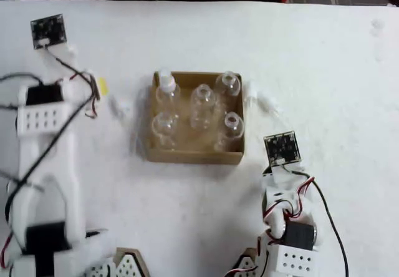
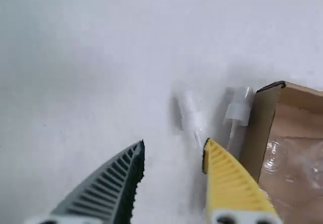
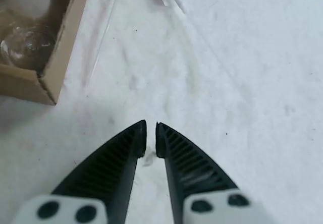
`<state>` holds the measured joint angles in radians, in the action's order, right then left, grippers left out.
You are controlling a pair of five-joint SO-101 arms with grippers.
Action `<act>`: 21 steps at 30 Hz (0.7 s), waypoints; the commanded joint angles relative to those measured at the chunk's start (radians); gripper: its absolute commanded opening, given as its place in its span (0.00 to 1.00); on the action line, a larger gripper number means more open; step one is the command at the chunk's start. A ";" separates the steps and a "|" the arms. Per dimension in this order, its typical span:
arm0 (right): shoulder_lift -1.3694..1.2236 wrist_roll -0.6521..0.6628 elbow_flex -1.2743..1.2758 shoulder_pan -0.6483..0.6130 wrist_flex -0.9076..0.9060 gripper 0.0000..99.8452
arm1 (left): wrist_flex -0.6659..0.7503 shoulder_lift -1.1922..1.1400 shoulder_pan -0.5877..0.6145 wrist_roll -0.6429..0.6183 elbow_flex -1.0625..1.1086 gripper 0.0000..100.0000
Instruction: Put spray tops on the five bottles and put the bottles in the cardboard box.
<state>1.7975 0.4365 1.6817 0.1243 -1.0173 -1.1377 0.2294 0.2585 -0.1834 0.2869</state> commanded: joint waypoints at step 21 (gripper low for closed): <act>0.001 0.017 0.009 -0.005 0.016 0.02 | -0.230 -0.889 -0.008 -0.183 -0.824 0.18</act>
<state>1.7975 0.4365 1.6817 0.1243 -1.0173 -1.3587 -0.6283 0.2585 -0.3445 -0.4373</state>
